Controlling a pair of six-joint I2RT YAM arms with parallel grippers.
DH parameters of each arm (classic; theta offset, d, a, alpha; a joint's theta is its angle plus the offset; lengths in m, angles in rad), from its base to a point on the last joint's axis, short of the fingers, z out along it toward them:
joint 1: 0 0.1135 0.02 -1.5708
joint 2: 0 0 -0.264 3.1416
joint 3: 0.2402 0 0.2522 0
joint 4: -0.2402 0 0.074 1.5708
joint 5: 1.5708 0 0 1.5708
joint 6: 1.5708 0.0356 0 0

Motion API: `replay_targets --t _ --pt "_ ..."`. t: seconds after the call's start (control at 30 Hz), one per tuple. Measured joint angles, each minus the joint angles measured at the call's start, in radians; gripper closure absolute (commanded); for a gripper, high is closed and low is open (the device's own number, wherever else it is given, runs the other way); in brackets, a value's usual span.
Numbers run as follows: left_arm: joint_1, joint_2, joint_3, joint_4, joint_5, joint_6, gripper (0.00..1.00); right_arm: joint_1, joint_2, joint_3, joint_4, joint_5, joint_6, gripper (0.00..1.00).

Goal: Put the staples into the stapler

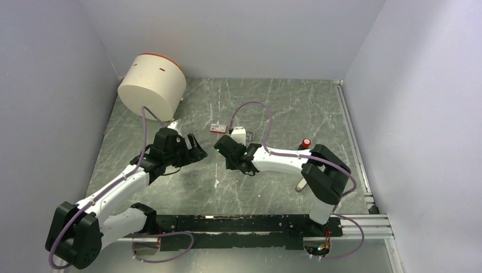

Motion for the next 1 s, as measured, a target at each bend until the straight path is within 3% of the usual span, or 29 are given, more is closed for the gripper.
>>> replay_targets --t 0.17,0.4,0.87,1.0 --pt "0.0 0.042 -0.016 0.046 0.016 -0.018 0.25 -0.011 -0.103 -0.106 0.075 -0.086 0.035 0.75" --pt "-0.008 0.15 -0.087 0.203 0.143 -0.065 0.44 -0.049 -0.155 -0.195 0.185 -0.232 0.104 0.74" --pt "-0.128 0.326 -0.121 0.462 0.259 -0.123 0.53 -0.141 -0.262 -0.362 0.374 -0.464 0.214 0.77" --pt "-0.141 0.356 -0.13 0.503 0.275 -0.139 0.5 -0.155 -0.276 -0.393 0.407 -0.5 0.232 0.77"
